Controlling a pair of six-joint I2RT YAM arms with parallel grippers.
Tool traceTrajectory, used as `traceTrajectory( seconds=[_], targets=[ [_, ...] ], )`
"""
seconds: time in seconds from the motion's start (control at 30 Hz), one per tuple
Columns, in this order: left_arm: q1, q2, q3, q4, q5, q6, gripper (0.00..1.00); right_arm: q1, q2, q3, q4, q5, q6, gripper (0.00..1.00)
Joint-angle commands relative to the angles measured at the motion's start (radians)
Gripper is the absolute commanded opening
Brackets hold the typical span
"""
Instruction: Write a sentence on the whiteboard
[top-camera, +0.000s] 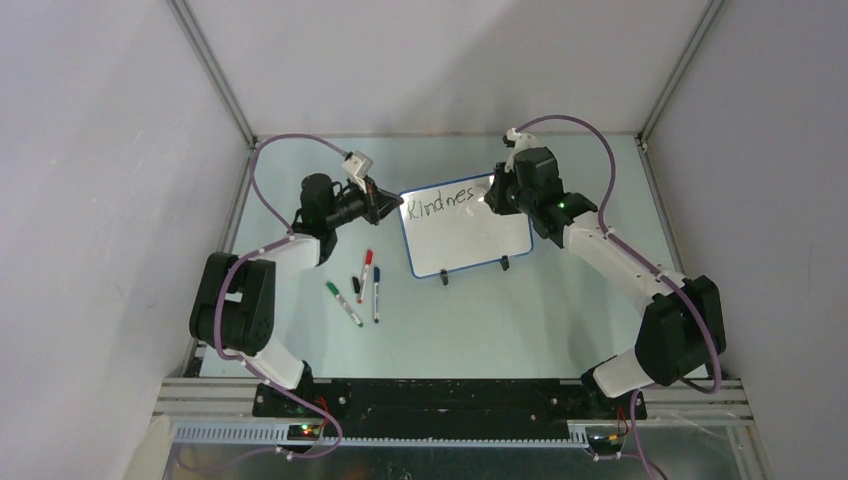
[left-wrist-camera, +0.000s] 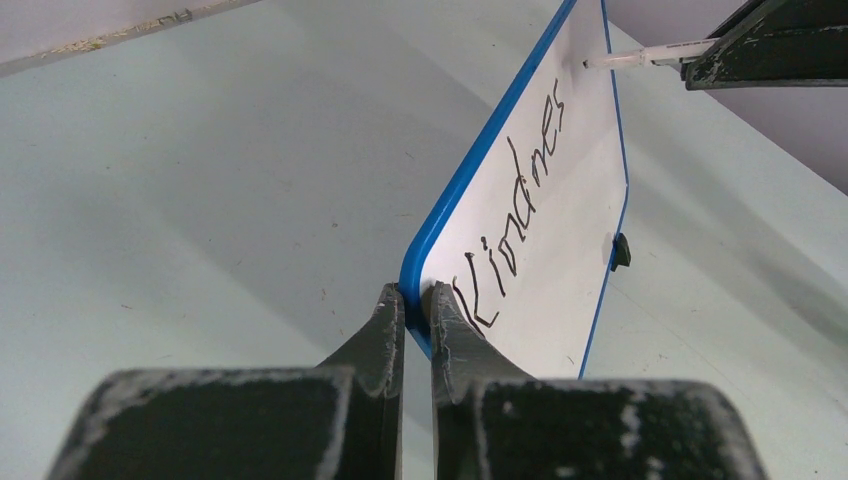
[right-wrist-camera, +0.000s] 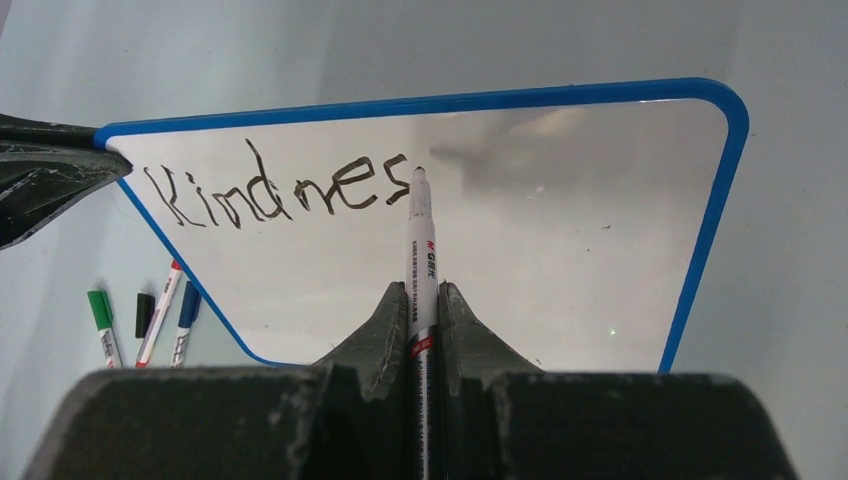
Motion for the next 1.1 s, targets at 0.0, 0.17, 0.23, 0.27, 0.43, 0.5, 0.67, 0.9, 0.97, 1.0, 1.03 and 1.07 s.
traceTrajectory(
  seconds=[0.0,0.17,0.23,0.27,0.43,0.5,0.67,0.9,0.97,1.0,1.03,1.07],
  targets=[
    [-0.010,-0.006,-0.023,-0.061,-0.037,0.076,0.00,-0.007,0.021,0.029,0.033,0.004,0.012,0.00],
    [-0.010,-0.005,-0.021,-0.062,-0.038,0.076,0.00,-0.016,0.027,0.034,0.028,0.018,0.014,0.00],
    [-0.008,-0.005,-0.021,-0.062,-0.037,0.076,0.00,-0.018,0.029,0.033,0.030,0.017,0.015,0.00],
    [-0.009,-0.005,-0.021,-0.062,-0.038,0.076,0.00,-0.019,0.030,0.033,0.032,0.016,0.017,0.00],
    [-0.010,-0.005,-0.021,-0.063,-0.037,0.076,0.00,-0.022,0.045,0.056,0.020,0.018,0.018,0.00],
    [-0.008,-0.006,-0.022,-0.063,-0.038,0.076,0.00,-0.022,0.048,0.061,0.019,0.018,0.019,0.00],
    [-0.010,-0.005,-0.024,-0.062,-0.036,0.076,0.00,-0.021,0.059,0.065,0.017,0.020,0.021,0.00],
    [-0.008,-0.007,-0.023,-0.061,-0.036,0.077,0.00,-0.022,0.072,0.076,0.014,0.020,0.027,0.00],
    [-0.008,-0.007,-0.023,-0.061,-0.036,0.076,0.00,-0.021,0.073,0.078,0.014,0.016,0.027,0.00],
    [-0.009,-0.006,-0.023,-0.061,-0.036,0.076,0.00,-0.021,0.073,0.079,0.015,0.012,0.027,0.00],
    [-0.010,-0.007,-0.023,-0.061,-0.036,0.076,0.00,-0.022,0.074,0.080,0.014,0.007,0.026,0.00],
    [-0.009,-0.006,-0.023,-0.061,-0.036,0.076,0.00,-0.021,0.074,0.079,0.015,0.003,0.024,0.00]
  ],
)
